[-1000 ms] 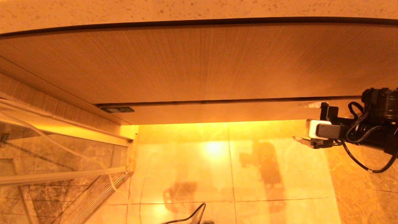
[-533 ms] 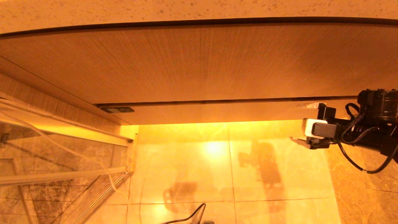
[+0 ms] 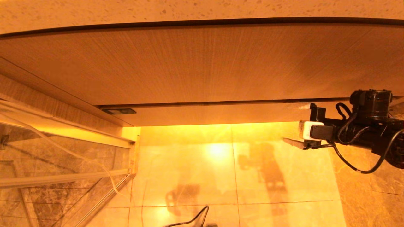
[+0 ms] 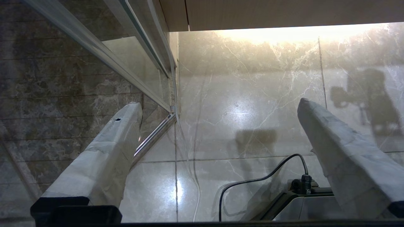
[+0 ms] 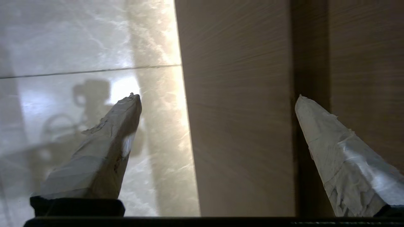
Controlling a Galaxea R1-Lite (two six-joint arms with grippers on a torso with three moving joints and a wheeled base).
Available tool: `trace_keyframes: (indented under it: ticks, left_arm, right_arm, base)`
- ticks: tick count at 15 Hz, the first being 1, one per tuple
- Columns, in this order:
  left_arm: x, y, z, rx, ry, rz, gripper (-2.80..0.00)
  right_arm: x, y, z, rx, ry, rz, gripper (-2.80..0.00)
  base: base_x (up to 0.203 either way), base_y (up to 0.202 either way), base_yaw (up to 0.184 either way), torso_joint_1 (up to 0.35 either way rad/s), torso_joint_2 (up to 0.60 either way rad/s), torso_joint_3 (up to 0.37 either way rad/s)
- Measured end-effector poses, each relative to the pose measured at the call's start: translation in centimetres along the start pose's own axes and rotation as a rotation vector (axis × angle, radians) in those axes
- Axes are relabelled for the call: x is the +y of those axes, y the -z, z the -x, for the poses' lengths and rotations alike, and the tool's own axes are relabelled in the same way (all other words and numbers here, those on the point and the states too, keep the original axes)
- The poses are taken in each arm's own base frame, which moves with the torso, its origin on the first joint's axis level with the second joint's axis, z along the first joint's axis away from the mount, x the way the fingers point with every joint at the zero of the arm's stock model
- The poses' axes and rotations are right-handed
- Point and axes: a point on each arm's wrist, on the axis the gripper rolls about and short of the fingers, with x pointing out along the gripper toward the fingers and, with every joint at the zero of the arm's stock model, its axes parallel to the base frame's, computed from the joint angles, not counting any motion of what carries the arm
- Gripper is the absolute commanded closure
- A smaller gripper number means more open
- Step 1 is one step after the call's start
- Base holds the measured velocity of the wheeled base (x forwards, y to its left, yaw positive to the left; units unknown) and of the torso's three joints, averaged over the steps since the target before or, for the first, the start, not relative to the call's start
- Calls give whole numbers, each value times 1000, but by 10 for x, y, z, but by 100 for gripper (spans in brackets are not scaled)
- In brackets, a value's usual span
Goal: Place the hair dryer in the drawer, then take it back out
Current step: Pull open the drawer
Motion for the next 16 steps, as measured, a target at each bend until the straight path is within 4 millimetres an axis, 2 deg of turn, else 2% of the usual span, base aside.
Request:
trace_keyframes:
  ticks: [8,16]
  left_arm:
    - [0,0,0,0,0,0,-280]
    - [0,0,0,0,0,0,-280]
  right_arm:
    - [-5,6,-21,-18,51,27,-280]
    - [-4,10,-30,-19,75,41,-280]
  base:
    - [0,0,0,0,0,0]
    - [0,0,0,0,0,0]
